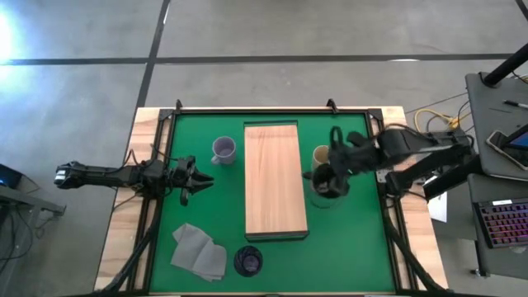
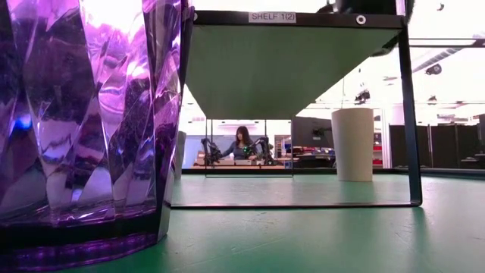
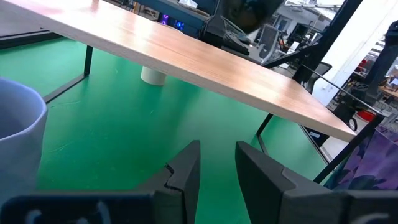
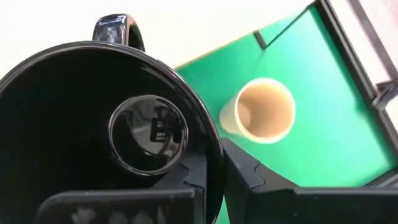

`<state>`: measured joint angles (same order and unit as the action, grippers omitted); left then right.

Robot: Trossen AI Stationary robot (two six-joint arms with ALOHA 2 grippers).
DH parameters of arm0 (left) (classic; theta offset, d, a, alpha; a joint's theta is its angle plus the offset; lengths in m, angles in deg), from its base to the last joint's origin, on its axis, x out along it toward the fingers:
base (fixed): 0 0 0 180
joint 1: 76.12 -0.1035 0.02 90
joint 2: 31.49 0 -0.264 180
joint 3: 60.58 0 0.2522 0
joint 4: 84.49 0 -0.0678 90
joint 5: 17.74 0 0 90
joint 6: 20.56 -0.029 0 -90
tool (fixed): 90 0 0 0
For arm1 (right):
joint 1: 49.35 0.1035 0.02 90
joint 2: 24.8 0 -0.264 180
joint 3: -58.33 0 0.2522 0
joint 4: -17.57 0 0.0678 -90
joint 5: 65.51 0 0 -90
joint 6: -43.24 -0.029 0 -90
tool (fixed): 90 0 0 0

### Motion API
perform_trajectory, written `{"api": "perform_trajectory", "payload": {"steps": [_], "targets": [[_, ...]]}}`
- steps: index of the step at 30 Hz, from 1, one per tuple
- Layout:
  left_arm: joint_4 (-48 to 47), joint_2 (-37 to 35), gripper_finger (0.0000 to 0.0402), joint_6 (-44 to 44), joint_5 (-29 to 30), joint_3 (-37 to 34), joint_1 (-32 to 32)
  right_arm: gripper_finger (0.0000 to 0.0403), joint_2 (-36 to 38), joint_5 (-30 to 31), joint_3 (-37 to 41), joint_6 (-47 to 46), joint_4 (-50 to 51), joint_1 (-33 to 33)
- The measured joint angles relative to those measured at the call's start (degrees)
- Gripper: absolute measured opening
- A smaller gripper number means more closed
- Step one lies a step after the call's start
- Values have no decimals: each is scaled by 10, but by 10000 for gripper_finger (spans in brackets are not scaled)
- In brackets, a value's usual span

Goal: Stack small to large cups/mugs on shelf
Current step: Put the black cup on the shelf

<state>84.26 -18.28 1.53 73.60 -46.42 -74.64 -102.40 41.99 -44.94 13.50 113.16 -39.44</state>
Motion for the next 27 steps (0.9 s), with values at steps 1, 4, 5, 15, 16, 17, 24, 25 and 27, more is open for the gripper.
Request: {"api": "perform_trajectory", "payload": {"steps": [1,4,5,15,16,17,24,25,27], "targets": [[0,0,87,0,0,0,0,15,-12,-6,-11,24,-2,-15],[0,0,87,0,0,0,0,15,-44,-24,-45,97,-18,-50],[0,0,87,0,0,0,0,15,-56,-26,-60,119,-23,-59],[0,0,87,0,0,0,0,15,-195,-53,-254,270,-43,-167],[0,0,87,0,0,0,0,15,-209,-53,-271,282,-43,-177],[0,0,87,0,0,0,0,15,-222,-56,-286,294,-43,-186],[0,0,87,0,0,0,0,15,-295,-154,-350,382,-33,-250],[0,0,87,0,0,0,0,15,-304,-154,-359,393,-28,-259],[0,0,87,0,0,0,0,15,-322,-160,-376,419,-15,-276]]}}
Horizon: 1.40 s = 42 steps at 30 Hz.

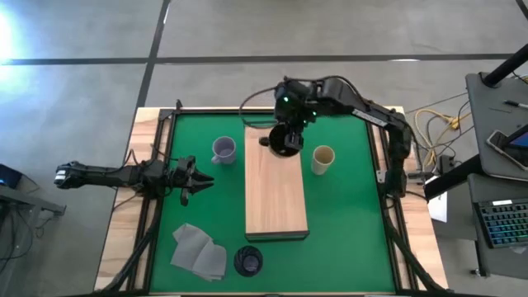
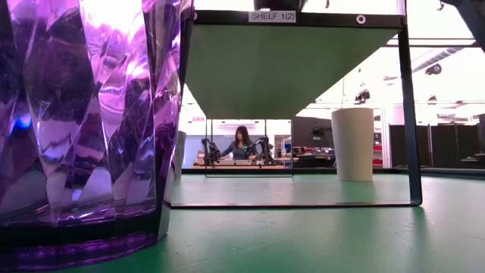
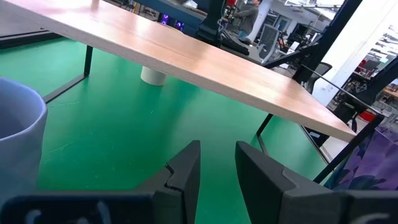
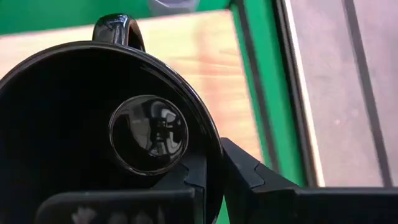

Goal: Stack small to large cups/mugs on shelf
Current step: Put the black cup on the shelf

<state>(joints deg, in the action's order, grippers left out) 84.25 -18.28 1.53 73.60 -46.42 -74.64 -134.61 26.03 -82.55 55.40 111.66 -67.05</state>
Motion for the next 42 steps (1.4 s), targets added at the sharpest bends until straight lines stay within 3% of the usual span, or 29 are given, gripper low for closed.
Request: {"api": "perform_trajectory", "payload": {"steps": [10,31,42], "targets": [[0,0,87,0,0,0,0,15,-89,-98,-76,41,10,-53],[0,0,87,0,0,0,0,29,-125,-84,-79,33,-6,-72],[0,-1,87,0,0,0,0,84,-123,-69,-78,33,-24,-72]]}}
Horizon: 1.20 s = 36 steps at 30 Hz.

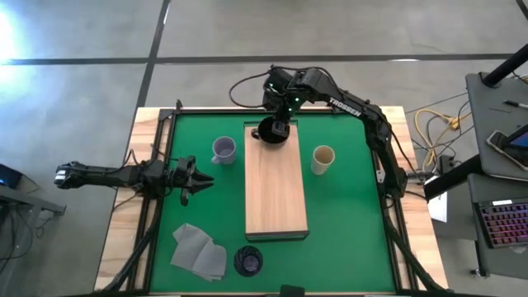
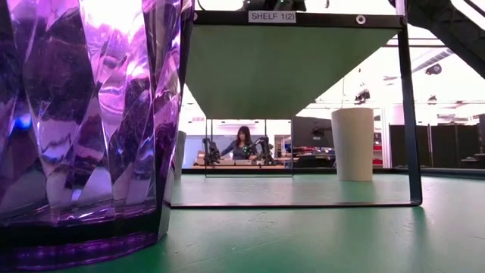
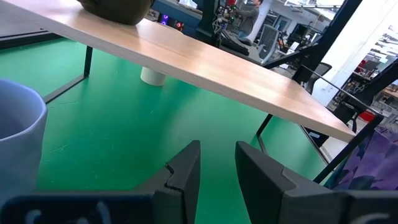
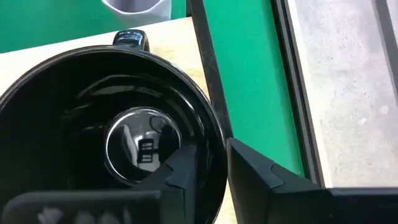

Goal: Stack small to large cups/mugs on shelf
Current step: Put the black cup on the shelf

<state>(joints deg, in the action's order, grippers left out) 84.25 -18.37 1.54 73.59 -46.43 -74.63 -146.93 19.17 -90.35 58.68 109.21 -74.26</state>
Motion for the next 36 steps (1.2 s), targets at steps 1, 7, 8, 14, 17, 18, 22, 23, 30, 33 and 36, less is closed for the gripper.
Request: {"api": "perform_trajectory", "payload": {"steps": [1,7,8,14,17,18,22,23,30,33,36], "targets": [[0,0,87,0,0,0,0,89,0,6,0,0,-1,0],[0,0,87,0,0,0,0,118,5,50,0,-2,-10,0],[0,0,87,0,0,0,0,121,6,52,0,-3,-10,0],[0,0,87,0,0,0,0,139,12,54,-1,-15,-10,1],[0,0,87,0,0,0,0,144,14,54,-1,-16,-9,4],[0,0,87,0,0,0,0,146,15,54,-1,-20,-9,5],[0,0,87,0,0,0,0,152,27,52,-1,-21,-8,13],[0,0,87,0,0,0,0,153,30,52,-1,-21,-8,17],[0,0,87,0,0,0,0,157,72,54,-1,-53,1,26],[0,0,87,0,0,0,0,154,98,54,-1,-100,23,33],[0,0,87,0,0,0,0,145,121,54,0,-166,66,46]]}}
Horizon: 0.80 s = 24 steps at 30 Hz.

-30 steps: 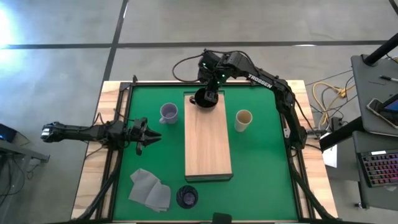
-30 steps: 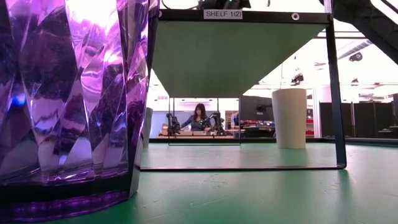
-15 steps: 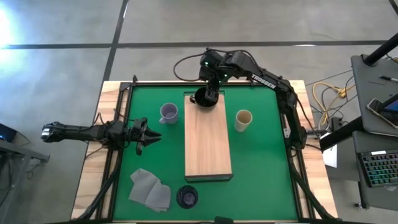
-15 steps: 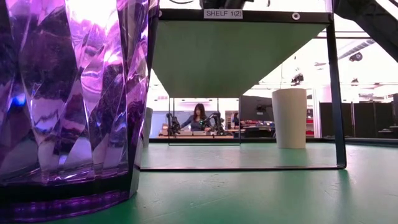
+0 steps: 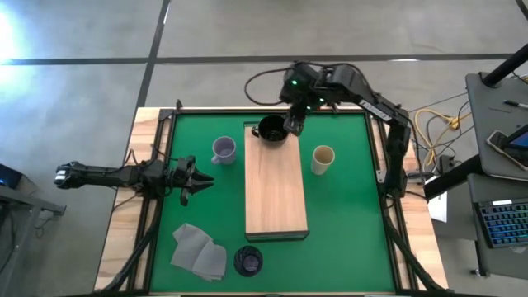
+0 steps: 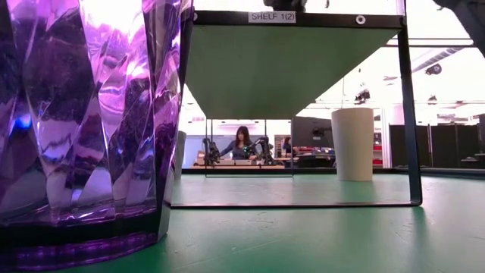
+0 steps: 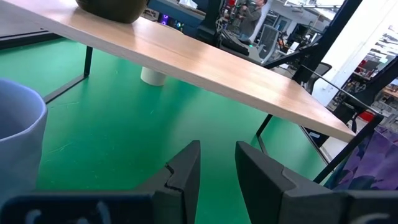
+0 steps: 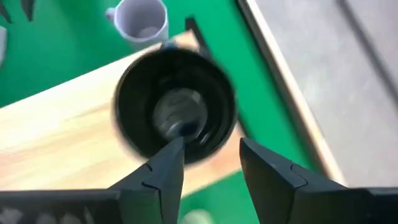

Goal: Stack small to large cups/mugs on shelf
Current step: Put the black cup on the shelf

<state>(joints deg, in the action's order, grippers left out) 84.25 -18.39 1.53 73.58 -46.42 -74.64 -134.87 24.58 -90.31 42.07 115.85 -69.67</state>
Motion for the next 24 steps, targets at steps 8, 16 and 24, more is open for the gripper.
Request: {"api": "perform_trajectory", "payload": {"steps": [8,16,24], "targets": [[0,0,87,0,0,0,0,81,20,56,10,-193,44,91],[0,0,87,0,0,0,0,12,-16,83,19,-257,-62,160],[0,1,87,0,0,0,0,12,-54,120,38,-278,-23,183]]}}
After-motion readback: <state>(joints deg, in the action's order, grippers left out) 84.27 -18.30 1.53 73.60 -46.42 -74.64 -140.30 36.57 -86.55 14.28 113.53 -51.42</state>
